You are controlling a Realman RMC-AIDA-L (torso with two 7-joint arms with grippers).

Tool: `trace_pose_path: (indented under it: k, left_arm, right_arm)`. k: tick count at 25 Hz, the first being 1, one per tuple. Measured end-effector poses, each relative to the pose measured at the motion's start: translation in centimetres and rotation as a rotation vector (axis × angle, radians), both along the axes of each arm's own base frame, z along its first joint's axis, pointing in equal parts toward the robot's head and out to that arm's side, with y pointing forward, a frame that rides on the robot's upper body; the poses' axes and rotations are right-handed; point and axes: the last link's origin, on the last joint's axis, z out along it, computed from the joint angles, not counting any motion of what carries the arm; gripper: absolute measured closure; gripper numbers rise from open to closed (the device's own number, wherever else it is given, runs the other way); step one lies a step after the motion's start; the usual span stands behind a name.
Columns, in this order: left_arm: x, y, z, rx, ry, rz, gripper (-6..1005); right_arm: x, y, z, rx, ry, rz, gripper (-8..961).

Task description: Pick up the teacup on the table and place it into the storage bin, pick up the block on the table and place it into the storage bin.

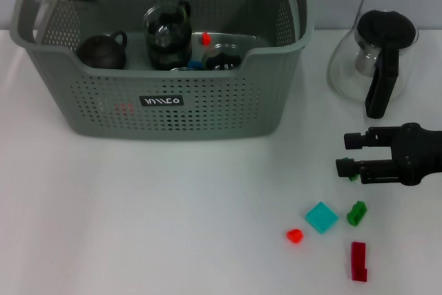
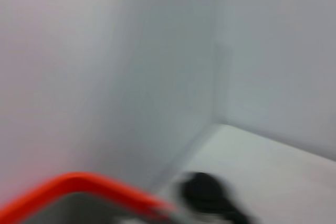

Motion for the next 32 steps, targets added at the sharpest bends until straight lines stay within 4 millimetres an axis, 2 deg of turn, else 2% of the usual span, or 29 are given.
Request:
trace_pose_path:
  k: [3,5,7,9,12,15,18,21,23,26,32]
  left_arm:
    - [-1.3,2.8,0.1,0.065,0.023,0.072,574]
    - [-2.4,4.4,-0.1,0.088,0.039,0.123,482]
    - [-3.0,5.2,-0.1,0.105,0.035,0.147,391]
    - [-2.9,5.0,0.4,0.113,0.014,0.136,324]
    - [-1.9,2.4,1.1,0.062,-0.046,0.047,262]
    - [-1.8,-2.4,0.4,-0.097,-0.091,-0.127,199]
    - [-3.7,-7.0,-1.4,-0.299,-0.098,-0.306,137]
    - [-6.8,-10.4,-3.5,-0.459,-0.131,-0.420,93]
    - [-8.8,-11.5,-4.8,-0.506,-0.172,-0.427,70]
    - [-11.2,-12.0,-6.4,-0.512,-0.227,-0.420,47]
    - [-13.6,-12.2,-8.4,-0.492,-0.304,-0.402,48]
  right_arm:
    - [0.0,0.0,0.0,-0.003,0.001,0.001,209]
    - [0.0,0.0,0.1,-0.003,-0.001,0.001,209]
    - [0.1,0.0,0.2,-0.003,-0.004,0.000,209]
    - [0.2,-0.1,0.2,-0.005,-0.010,-0.003,214]
    - [0.5,-0.1,0.4,-0.016,-0.035,-0.004,220]
    - [0.6,0.0,0.8,-0.037,-0.073,0.006,227]
    - [0.5,0.5,1.2,-0.061,-0.120,0.025,234]
    - [0.2,1.1,1.4,-0.089,-0.186,0.045,241]
    - [0.0,1.7,1.6,-0.104,-0.254,0.063,245]
    - [-0.7,2.8,1.8,-0.113,-0.360,0.096,252]
    - [-2.9,5.1,1.4,-0.131,-0.569,0.185,266]
